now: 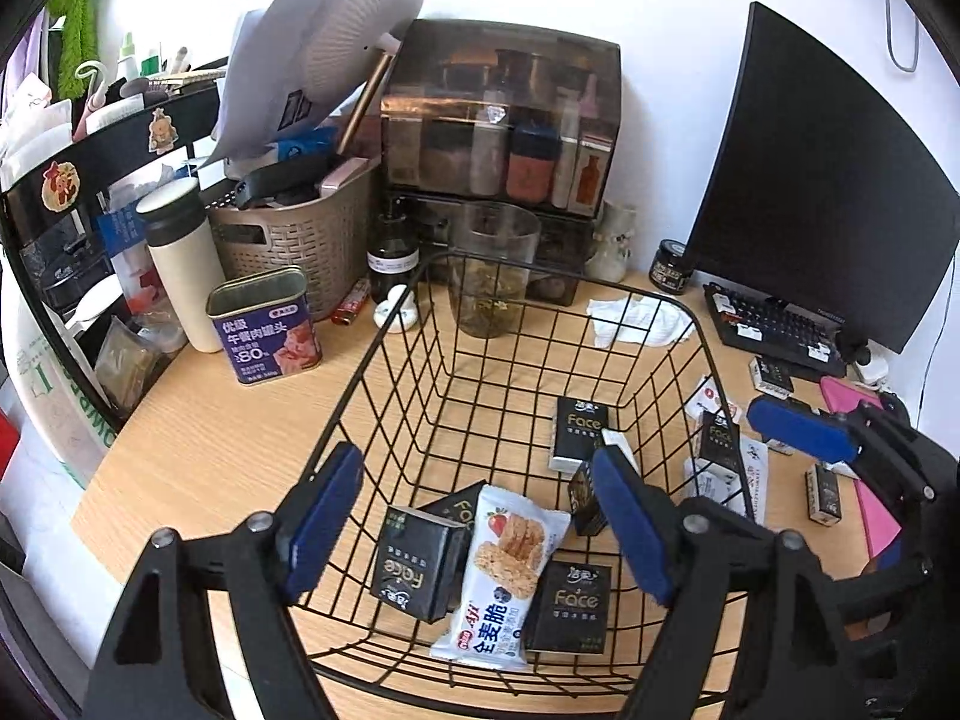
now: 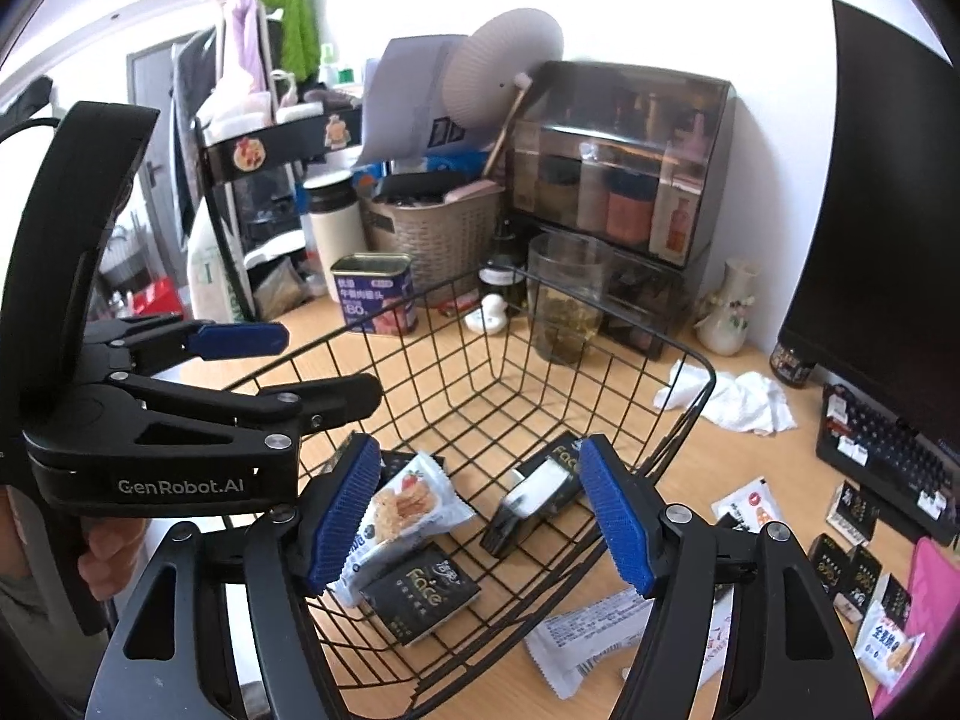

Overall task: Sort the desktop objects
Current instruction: 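Carry both Face packs to the wire basket and open both grippers, then move both grippers back over the desk toward the remaining packs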

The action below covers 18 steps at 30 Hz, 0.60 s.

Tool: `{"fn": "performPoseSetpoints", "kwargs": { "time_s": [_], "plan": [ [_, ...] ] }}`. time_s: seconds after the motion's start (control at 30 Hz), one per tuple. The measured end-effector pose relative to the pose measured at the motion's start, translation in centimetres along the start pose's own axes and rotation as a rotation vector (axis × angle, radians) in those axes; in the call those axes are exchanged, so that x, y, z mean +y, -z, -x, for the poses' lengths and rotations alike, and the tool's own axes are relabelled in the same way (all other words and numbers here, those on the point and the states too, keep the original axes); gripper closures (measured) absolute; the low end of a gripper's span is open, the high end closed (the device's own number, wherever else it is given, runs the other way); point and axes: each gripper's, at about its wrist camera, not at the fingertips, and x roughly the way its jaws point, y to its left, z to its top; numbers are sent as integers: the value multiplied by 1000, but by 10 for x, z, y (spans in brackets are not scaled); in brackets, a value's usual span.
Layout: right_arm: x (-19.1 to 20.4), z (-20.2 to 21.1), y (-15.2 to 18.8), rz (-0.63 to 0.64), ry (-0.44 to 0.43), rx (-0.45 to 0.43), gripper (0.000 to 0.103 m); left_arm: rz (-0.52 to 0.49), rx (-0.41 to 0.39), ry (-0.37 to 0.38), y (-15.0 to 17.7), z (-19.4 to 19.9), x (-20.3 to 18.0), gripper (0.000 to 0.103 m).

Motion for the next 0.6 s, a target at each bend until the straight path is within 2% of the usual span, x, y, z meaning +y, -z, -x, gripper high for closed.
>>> {"fn": "performPoseSetpoints", "kwargs": {
  "time_s": [0.37, 0.47, 0.6],
  "plan": [
    [-10, 8, 6, -13, 7, 1, 35, -20, 5, -2, 0, -1, -14, 22],
    [-20, 22, 9, -19, 15, -16, 35, -31, -2, 9, 0, 3, -23, 22],
    [-48, 47, 25, -45, 70, -27, 35, -85, -4, 42, 3, 9, -52, 22]
  ]
}}
